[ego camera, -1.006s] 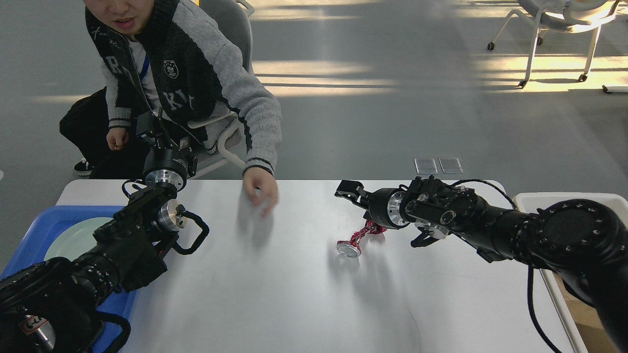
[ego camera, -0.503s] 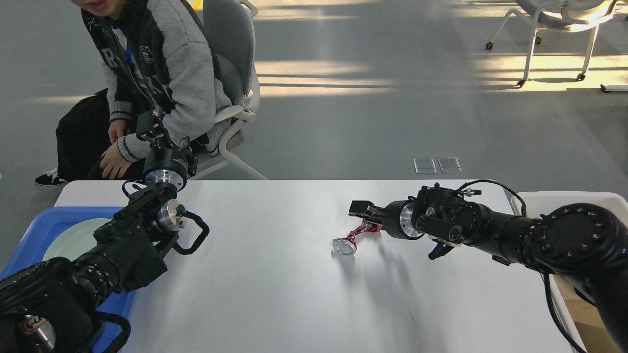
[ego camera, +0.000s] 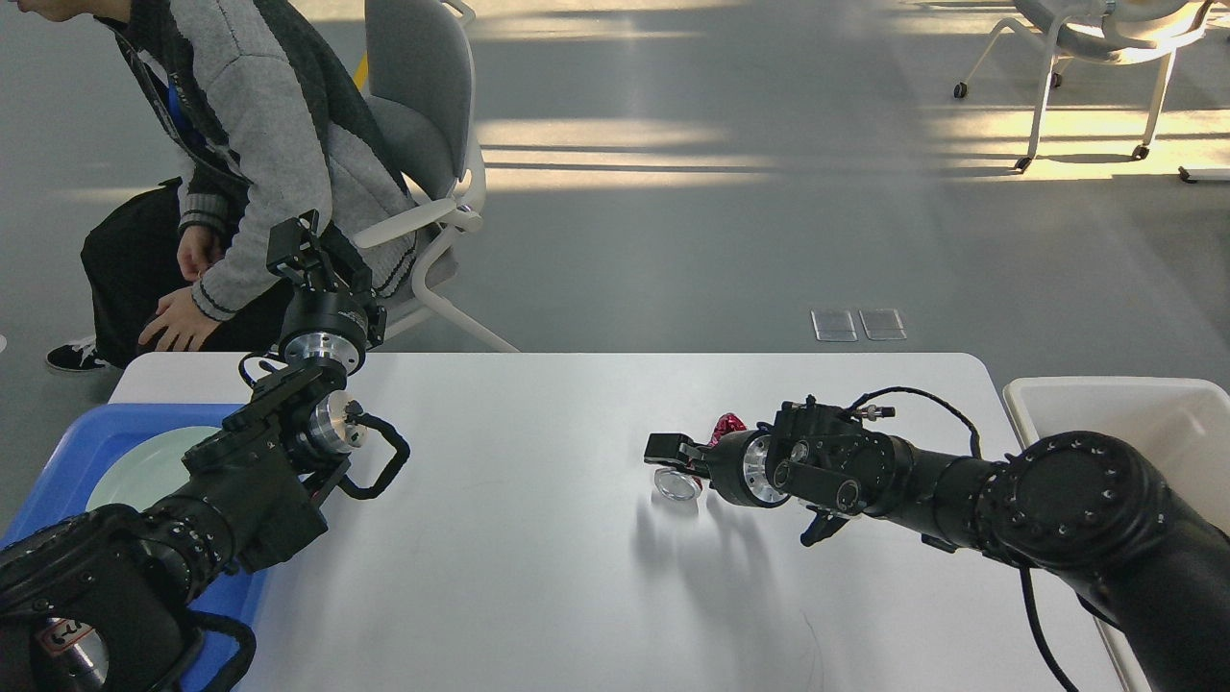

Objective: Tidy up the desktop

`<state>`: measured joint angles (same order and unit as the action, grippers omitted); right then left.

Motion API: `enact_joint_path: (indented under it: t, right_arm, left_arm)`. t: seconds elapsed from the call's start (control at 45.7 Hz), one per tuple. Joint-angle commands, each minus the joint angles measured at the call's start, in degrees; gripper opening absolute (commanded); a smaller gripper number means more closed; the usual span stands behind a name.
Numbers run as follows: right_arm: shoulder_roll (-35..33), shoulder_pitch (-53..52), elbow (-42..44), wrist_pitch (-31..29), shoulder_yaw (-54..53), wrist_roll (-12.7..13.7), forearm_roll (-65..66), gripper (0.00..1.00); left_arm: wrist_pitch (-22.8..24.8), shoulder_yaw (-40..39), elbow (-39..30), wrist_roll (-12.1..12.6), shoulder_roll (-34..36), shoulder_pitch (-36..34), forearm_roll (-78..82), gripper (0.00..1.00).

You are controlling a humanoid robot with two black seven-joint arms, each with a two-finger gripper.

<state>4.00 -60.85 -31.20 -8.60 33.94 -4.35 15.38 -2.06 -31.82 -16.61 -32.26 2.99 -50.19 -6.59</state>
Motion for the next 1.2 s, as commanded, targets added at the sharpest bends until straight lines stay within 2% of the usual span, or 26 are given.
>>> enact_joint_path:
  t: [0.0, 0.394, 0.503, 0.634, 0.722, 0.788, 0.875, 0.984, 1.181]
  right_arm:
    - [0.04, 0.56, 0.08, 0.33, 0.17, -0.05, 0.18, 1.0]
    - [1.71, 2.84, 2.54, 3.14, 0.08, 0.04, 1.41, 1.0]
    - [1.8, 2.84, 2.54, 3.41, -0.01, 0.3, 1.41, 0.96]
    - [1.98, 2.84, 2.54, 3.41, 0.08, 0.48, 1.41, 0.86]
    - [1.98, 2.84, 2.54, 3.41, 0.17, 0.66, 1.32, 0.72]
    - [1.98, 2.84, 2.54, 3.32, 0.25, 0.83, 1.32, 0.55]
    - [2.06, 2.84, 2.54, 3.32, 0.34, 1.01, 1.32, 0.42]
    - [2.06, 2.76, 2.54, 3.32, 0.43, 1.36, 1.32, 0.35]
    - [1.8, 2.23, 2.02, 2.89, 0.25, 1.36, 1.23, 0.34]
  left_arm:
    - [-0.04, 0.0, 0.0, 0.01, 0.0, 0.0, 0.0, 0.96]
    - [0.04, 0.0, 0.0, 0.1, 0.0, 0.0, 0.0, 0.96]
    - [0.04, 0.0, 0.0, 0.01, 0.0, 0.0, 0.0, 0.96]
    - [0.04, 0.0, 0.0, 0.01, 0.0, 0.0, 0.0, 0.96]
    - [0.04, 0.0, 0.0, 0.01, 0.0, 0.0, 0.0, 0.96]
    - [0.04, 0.0, 0.0, 0.01, 0.0, 0.0, 0.0, 0.96]
    - [-0.05, 0.0, 0.0, 0.01, 0.0, 0.0, 0.0, 0.96]
    - [0.04, 0.0, 0.0, 0.01, 0.0, 0.0, 0.0, 0.96]
    - [0.04, 0.0, 0.0, 0.01, 0.0, 0.0, 0.0, 0.96]
